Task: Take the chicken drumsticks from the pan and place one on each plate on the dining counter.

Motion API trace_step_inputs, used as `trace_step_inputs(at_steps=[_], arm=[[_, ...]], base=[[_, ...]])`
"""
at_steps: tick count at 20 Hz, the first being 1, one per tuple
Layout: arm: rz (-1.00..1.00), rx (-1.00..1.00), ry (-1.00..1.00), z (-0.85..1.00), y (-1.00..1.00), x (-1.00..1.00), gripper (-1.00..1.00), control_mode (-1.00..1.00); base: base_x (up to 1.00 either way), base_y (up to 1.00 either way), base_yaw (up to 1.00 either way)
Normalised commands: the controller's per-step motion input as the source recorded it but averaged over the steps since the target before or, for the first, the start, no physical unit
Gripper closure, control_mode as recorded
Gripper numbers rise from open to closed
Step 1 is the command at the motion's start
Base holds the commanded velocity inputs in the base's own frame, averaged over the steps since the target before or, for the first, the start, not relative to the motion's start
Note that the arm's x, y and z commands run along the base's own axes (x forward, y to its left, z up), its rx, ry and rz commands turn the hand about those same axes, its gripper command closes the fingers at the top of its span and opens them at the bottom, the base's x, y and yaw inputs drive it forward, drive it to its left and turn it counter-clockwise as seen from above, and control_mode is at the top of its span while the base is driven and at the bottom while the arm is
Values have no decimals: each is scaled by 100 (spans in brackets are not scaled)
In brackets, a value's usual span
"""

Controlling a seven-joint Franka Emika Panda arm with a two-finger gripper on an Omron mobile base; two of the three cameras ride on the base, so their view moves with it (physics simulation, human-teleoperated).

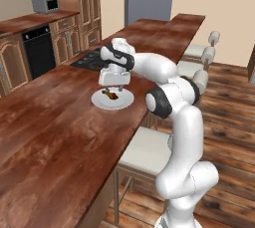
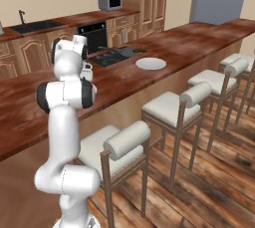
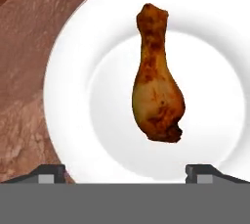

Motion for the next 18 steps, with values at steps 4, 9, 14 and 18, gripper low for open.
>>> trace_step_inputs(at_steps=[4,9,14,18], arm=[[0,-4,0,44,-13,-74,-100,-100],[-2,-5,-9,9,-23,-99,-100,-100],[-1,-4,-18,0,-29,-100,-100,-100],[-2,0,-20,0,-37,-100,-100,-100]], base=[[0,0,0],[0,0,0],[0,0,0],[0,0,0]])
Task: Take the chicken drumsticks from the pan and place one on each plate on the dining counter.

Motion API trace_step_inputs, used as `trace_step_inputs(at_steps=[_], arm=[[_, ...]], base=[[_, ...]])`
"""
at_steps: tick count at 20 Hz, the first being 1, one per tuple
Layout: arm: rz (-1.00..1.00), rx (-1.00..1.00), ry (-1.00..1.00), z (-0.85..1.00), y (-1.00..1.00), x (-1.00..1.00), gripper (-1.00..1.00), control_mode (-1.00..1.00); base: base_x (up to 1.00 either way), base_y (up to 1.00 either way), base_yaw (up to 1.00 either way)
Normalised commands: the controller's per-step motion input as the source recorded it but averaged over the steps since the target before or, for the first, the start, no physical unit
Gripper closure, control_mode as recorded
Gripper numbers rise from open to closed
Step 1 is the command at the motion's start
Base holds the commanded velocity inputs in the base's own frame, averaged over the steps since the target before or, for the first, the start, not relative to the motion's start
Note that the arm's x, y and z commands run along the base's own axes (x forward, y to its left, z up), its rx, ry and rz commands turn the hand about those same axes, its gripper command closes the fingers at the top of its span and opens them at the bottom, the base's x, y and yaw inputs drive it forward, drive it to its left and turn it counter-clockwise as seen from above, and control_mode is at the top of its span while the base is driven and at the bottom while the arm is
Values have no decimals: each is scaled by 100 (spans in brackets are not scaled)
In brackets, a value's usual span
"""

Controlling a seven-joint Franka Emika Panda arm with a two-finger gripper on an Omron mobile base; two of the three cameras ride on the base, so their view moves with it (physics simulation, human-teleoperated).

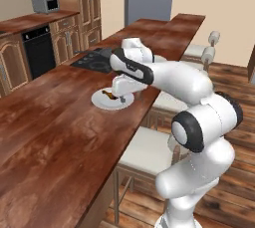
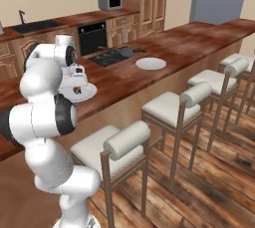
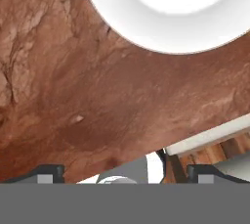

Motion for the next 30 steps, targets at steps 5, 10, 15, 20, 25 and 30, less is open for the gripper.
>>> trace_step_inputs(at_steps=[5,10,15,20,25,30], arm=[[-3,0,-27,1,-36,-100,-100,-100],[-8,0,-13,6,-25,-94,-100,-100],[0,0,-12,1,-21,-89,-100,-100],[0,0,-2,0,-2,-9,-100,-100],[0,0,0,-1,0,-2,-100,100],[0,0,0,0,0,0,-100,100]], base=[[0,0,0],[0,0,0],[0,0,0],[0,0,0],[-48,0,0],[-100,0,0]])
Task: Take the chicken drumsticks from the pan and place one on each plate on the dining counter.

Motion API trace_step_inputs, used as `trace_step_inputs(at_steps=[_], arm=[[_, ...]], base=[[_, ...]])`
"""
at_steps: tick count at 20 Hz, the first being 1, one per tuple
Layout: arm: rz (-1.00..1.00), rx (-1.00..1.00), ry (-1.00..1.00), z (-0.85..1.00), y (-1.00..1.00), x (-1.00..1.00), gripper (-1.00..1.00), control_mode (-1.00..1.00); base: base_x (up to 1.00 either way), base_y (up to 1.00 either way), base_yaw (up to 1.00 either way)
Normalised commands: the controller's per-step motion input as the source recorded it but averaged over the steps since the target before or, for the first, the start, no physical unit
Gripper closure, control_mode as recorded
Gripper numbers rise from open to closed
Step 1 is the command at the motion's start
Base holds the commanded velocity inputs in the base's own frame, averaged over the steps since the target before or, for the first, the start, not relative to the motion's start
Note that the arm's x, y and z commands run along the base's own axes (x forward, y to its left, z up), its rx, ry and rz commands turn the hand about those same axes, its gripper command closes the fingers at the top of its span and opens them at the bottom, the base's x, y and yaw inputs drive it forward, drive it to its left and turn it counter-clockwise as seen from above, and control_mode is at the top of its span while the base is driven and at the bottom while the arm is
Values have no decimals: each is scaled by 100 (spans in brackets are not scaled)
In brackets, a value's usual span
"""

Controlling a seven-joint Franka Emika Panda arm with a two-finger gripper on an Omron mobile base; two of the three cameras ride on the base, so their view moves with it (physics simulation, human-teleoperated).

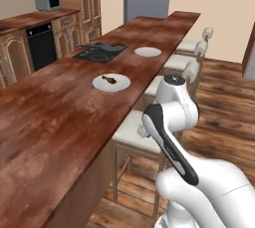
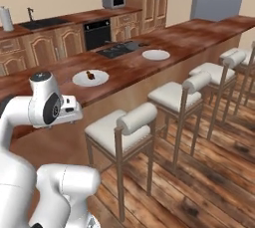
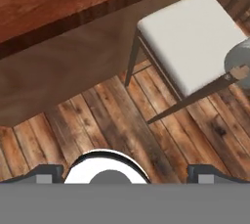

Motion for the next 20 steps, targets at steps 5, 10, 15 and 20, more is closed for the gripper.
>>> trace_step_inputs(at_steps=[5,10,15,20], arm=[[0,0,0,0,0,0,-100,100],[0,0,0,0,0,0,-100,100],[0,0,0,0,0,0,-100,100],[0,0,0,0,0,0,-100,100]], base=[[-100,3,1],[-92,47,34],[-79,88,50],[-52,100,25]])
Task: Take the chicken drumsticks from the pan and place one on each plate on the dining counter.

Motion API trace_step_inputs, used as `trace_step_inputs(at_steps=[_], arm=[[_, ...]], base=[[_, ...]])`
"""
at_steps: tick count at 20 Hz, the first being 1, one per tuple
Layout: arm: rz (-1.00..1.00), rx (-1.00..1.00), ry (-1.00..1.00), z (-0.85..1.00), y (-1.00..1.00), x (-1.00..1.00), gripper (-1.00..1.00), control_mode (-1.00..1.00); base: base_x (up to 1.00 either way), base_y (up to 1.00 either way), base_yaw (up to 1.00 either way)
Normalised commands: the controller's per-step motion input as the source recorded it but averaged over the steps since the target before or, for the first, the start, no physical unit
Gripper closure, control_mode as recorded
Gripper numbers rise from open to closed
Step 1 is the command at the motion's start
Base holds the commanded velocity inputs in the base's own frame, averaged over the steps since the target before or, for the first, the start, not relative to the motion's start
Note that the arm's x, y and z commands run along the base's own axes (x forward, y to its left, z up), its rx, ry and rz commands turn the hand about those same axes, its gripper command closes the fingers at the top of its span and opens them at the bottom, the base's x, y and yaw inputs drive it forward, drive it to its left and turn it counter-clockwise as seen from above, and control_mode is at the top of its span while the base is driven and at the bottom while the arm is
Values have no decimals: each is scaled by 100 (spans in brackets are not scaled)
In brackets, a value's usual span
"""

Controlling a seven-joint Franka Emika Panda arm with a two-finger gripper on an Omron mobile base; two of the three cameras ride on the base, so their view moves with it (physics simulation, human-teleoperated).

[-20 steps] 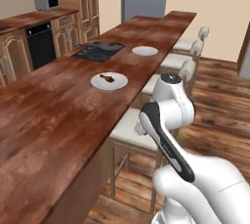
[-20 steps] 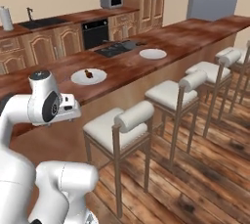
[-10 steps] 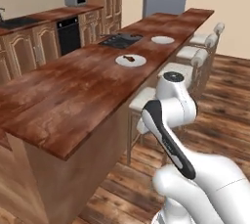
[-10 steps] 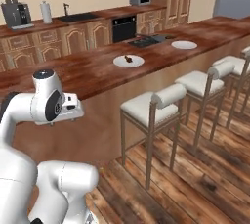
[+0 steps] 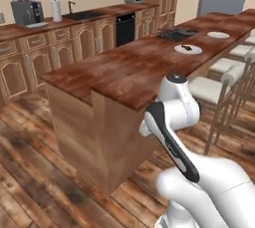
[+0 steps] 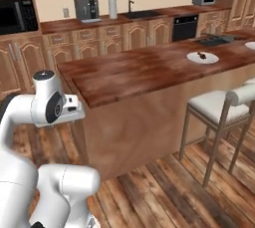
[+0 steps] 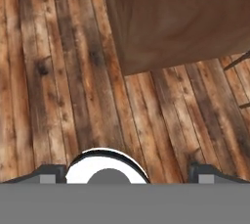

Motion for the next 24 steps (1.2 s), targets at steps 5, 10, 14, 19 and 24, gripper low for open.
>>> trace_step_inputs(at_steps=[5,10,14,19,24], arm=[[0,0,0,0,0,0,-100,100],[0,0,0,0,0,0,-100,100],[0,0,0,0,0,0,-100,100],[0,0,0,0,0,0,-100,100],[0,0,0,0,0,0,-100,100]], base=[[-13,100,2],[58,100,-4],[75,96,-9],[81,91,-10],[82,89,-12]])
